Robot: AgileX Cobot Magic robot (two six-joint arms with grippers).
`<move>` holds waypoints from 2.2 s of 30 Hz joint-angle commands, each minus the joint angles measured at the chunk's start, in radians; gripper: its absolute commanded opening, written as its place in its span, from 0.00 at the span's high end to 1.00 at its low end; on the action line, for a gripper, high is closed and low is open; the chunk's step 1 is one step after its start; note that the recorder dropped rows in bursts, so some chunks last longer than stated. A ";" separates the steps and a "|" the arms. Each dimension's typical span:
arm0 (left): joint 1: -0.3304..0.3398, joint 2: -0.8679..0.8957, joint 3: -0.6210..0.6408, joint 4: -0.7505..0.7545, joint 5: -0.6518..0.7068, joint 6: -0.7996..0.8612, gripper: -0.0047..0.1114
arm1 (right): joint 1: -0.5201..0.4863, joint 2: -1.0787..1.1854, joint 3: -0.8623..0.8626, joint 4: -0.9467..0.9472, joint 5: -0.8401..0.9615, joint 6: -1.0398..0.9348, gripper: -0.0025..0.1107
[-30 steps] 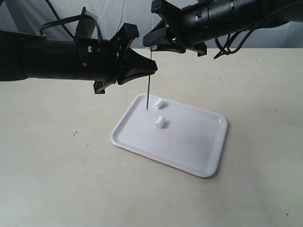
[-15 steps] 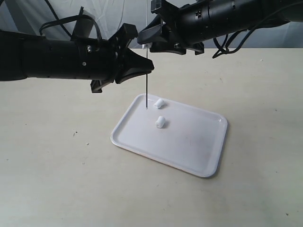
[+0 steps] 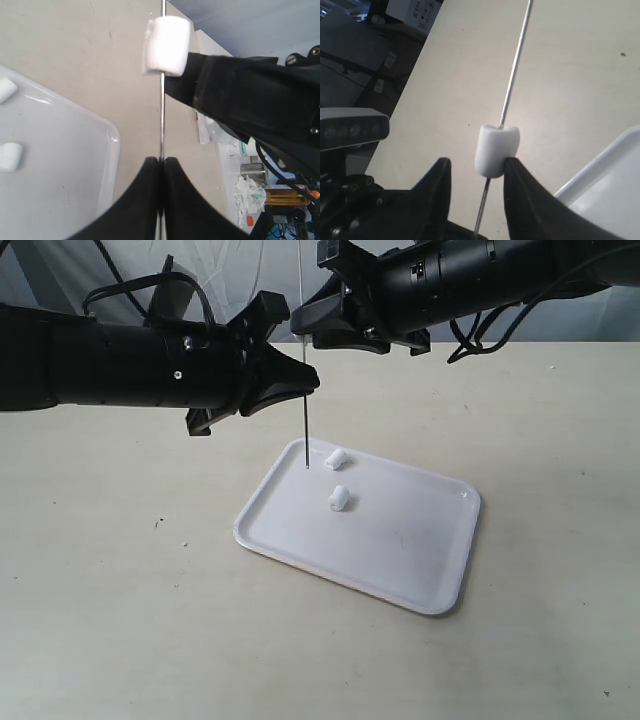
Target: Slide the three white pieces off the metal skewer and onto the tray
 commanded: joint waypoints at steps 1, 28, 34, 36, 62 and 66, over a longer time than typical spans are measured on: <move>-0.001 -0.007 -0.005 -0.001 0.018 -0.002 0.96 | -0.002 -0.002 -0.002 0.008 -0.018 -0.008 0.68; -0.001 -0.007 -0.005 -0.001 0.062 0.007 0.96 | -0.002 -0.002 -0.002 0.005 -0.154 -0.024 0.98; -0.001 -0.007 -0.003 -0.001 0.109 0.007 0.96 | -0.002 -0.002 -0.002 0.048 -0.243 -0.025 0.98; -0.001 -0.007 -0.003 -0.001 0.128 0.007 0.96 | -0.002 -0.002 -0.004 0.082 -0.293 -0.046 0.98; 0.003 -0.007 -0.003 0.282 0.011 -0.125 0.96 | -0.046 0.090 -0.213 -0.210 -0.477 -0.044 0.98; 0.012 -0.007 -0.003 0.333 -0.152 -0.153 0.96 | -0.043 0.068 -0.213 -0.722 0.053 0.352 0.98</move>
